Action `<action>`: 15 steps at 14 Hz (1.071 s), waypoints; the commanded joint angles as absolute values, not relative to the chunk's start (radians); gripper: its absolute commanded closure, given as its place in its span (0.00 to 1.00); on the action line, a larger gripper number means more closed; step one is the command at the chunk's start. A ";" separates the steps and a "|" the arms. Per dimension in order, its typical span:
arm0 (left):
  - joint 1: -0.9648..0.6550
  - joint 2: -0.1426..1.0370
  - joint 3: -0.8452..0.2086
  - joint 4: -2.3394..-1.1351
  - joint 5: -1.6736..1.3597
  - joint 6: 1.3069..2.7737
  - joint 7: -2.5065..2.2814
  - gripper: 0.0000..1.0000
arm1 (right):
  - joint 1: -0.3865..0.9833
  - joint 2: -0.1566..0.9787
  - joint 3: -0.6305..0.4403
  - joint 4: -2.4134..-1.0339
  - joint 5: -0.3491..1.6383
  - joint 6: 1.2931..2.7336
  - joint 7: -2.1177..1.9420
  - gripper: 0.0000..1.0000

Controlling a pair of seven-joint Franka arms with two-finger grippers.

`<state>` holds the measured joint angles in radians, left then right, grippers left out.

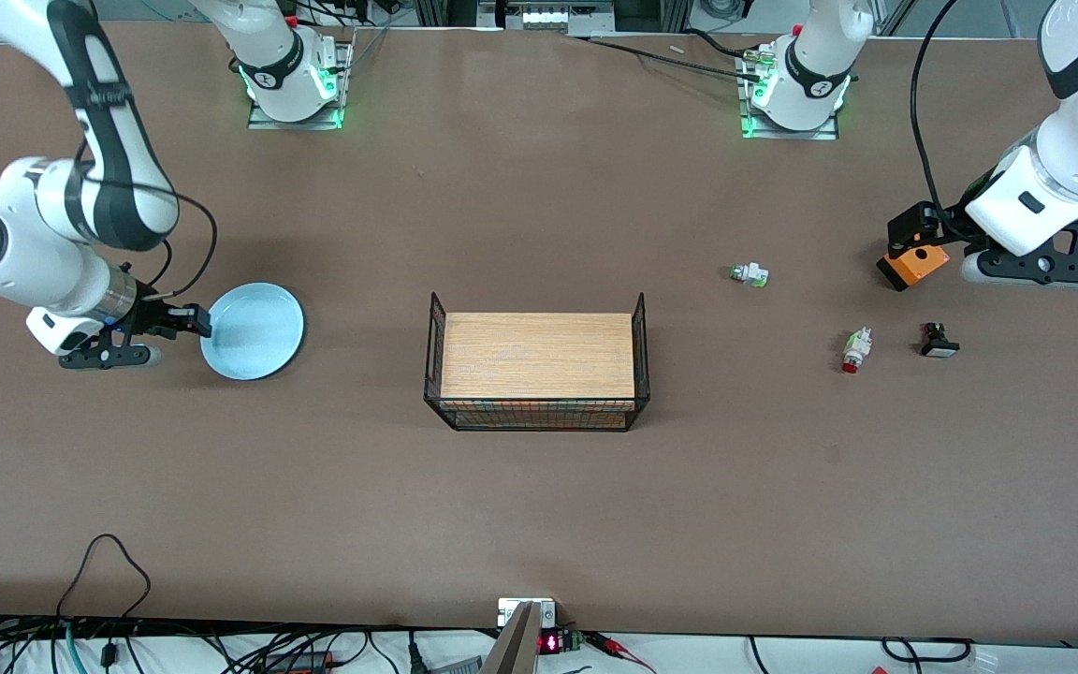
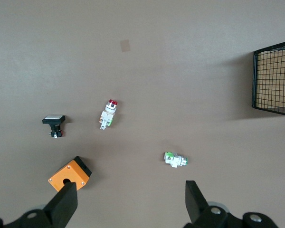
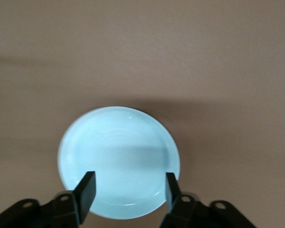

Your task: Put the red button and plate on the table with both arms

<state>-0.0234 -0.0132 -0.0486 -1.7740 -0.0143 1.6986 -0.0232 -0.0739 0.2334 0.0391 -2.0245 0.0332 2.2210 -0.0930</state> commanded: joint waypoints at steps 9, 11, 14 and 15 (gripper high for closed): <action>-0.014 -0.003 -0.048 -1.746 0.003 1.672 -0.003 0.00 | -0.031 0.167 0.067 -1.482 -0.018 1.594 -0.003 0.00; -0.014 -0.003 -0.048 -1.744 0.005 1.680 -0.002 0.00 | -0.031 0.167 0.051 -1.442 -0.052 1.580 -0.015 0.00; -0.014 -0.002 -0.046 -1.744 0.005 1.683 0.037 0.00 | -0.034 0.155 -0.009 -1.453 -0.041 1.554 -0.034 0.00; -0.014 0.005 -0.046 -1.744 0.003 1.689 0.040 0.00 | -0.035 0.137 -0.011 -1.475 -0.038 1.554 -0.034 0.00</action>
<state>-0.0227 -0.0127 -0.0425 -1.7737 -0.0135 1.6981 0.0040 -0.0370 0.1467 -0.0029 -1.4735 -0.0337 1.5806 -0.0247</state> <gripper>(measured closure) 0.000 0.000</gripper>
